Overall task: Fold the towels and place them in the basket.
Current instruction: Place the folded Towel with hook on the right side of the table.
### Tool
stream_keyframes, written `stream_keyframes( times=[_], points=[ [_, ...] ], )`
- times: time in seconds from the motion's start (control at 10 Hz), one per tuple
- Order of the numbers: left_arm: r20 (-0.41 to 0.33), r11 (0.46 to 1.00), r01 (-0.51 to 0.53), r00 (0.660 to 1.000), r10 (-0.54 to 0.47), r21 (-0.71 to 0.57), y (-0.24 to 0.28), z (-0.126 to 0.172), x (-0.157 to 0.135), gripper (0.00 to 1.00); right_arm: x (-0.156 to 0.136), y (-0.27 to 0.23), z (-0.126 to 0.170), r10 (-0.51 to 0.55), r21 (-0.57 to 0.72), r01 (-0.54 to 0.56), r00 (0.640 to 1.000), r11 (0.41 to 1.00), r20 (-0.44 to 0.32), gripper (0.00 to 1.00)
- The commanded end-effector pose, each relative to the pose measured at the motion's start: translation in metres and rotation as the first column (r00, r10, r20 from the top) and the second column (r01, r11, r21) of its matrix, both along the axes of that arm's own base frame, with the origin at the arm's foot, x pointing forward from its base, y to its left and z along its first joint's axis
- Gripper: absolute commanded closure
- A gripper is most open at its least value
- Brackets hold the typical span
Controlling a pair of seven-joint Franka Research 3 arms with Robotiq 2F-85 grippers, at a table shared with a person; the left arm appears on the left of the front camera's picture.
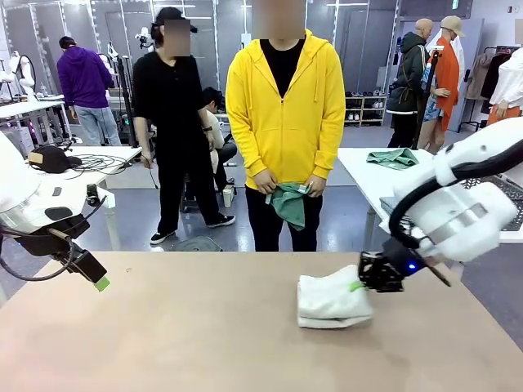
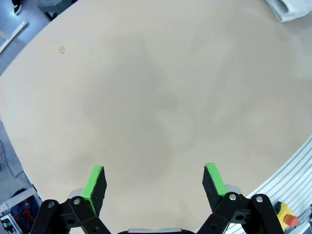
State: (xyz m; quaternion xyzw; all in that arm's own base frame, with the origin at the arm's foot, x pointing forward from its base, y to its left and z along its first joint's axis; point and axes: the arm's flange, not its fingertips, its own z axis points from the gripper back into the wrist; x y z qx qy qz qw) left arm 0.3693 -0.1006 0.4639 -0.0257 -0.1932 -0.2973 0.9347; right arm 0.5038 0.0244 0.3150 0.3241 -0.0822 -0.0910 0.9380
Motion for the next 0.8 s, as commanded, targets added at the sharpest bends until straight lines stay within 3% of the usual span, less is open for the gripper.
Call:
stream_keyframes(
  times=[0.0,0.4,0.7],
  points=[
    [0.004,1.000,-0.008,1.000,0.008,0.011,-0.001,0.000,0.001,0.00,-0.004,-0.029,0.000,-0.005,-0.069,0.004,1.000,0.998,-0.015,0.94],
    [0.004,1.000,-0.008,1.000,0.008,0.011,-0.001,0.000,0.001,0.00,-0.014,-0.117,0.003,-0.110,-0.214,0.093,0.991,0.972,-0.070,0.94],
    [0.004,1.000,-0.008,1.000,0.008,0.011,-0.001,0.000,0.001,0.00,-0.011,-0.139,0.002,-0.115,-0.229,0.090,0.988,0.969,-0.101,0.94]
  ],
)
